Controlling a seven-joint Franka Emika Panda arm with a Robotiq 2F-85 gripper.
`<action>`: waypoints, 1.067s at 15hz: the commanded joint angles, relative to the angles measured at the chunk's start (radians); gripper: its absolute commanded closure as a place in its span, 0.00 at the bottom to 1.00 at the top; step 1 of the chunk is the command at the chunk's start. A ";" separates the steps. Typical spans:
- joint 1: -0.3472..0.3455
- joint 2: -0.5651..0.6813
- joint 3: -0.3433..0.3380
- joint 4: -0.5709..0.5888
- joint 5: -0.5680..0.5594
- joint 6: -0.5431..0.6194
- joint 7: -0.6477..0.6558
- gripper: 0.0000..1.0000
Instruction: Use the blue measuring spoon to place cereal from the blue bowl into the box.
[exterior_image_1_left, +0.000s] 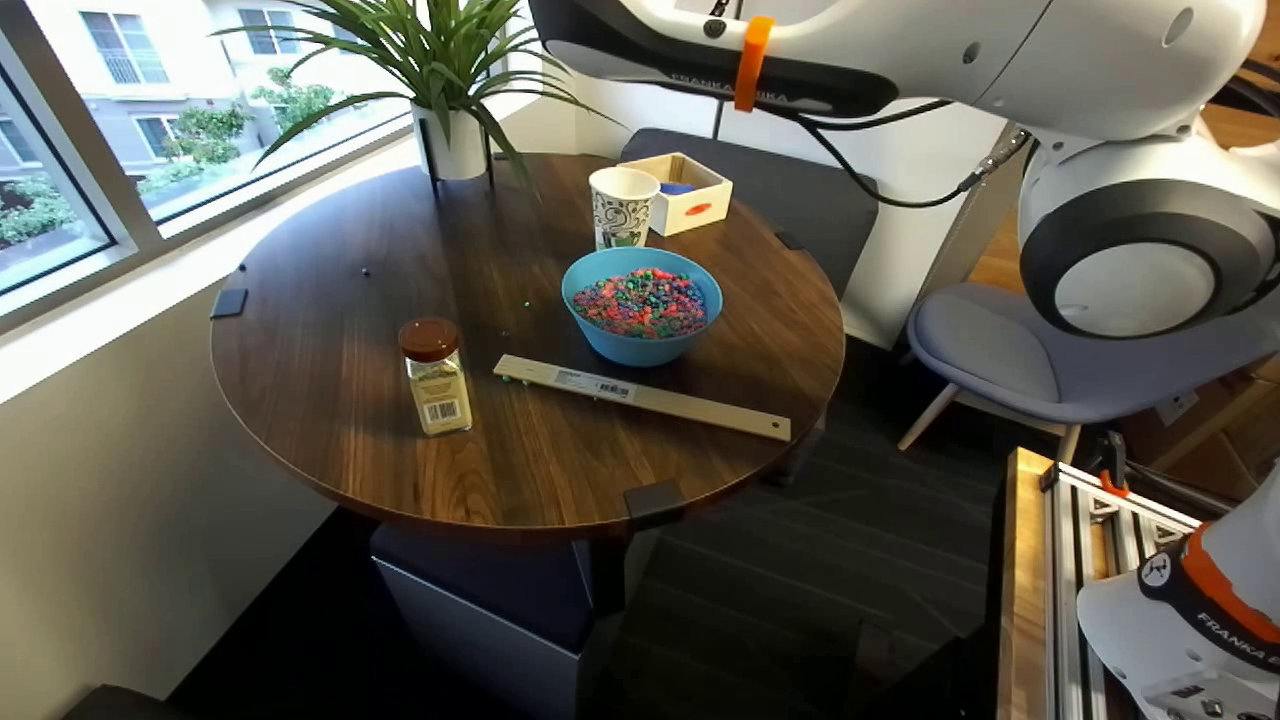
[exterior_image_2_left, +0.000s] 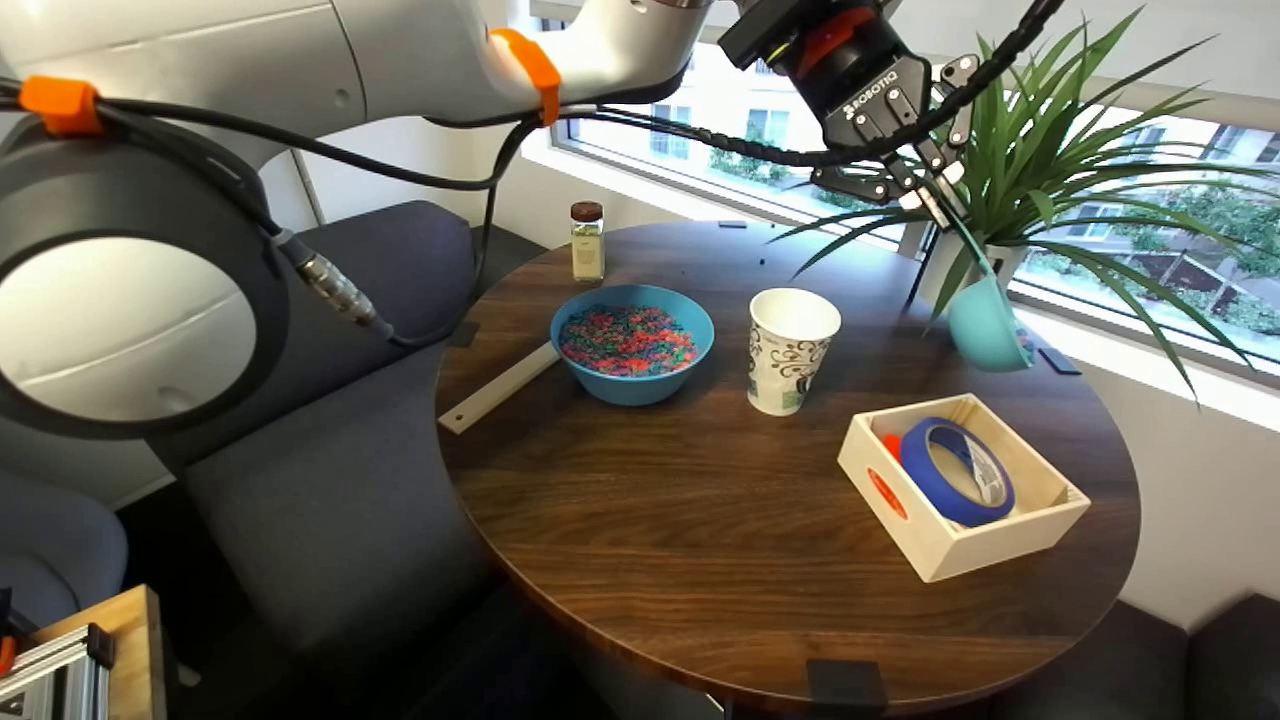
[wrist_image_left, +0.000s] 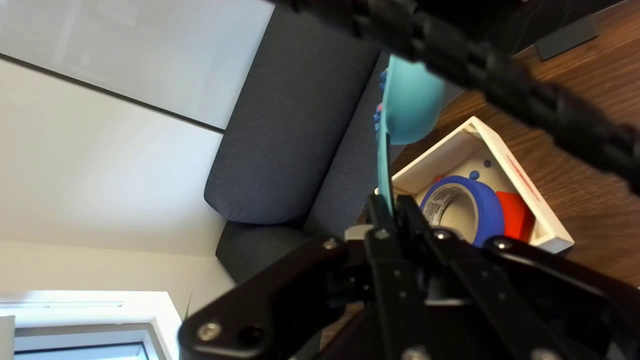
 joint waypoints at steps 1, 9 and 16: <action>-0.004 -0.001 0.009 -0.005 0.027 0.029 -0.035 0.96; -0.040 0.008 0.041 -0.002 0.126 0.081 -0.133 0.96; -0.090 0.017 0.042 0.005 0.244 0.071 -0.258 0.96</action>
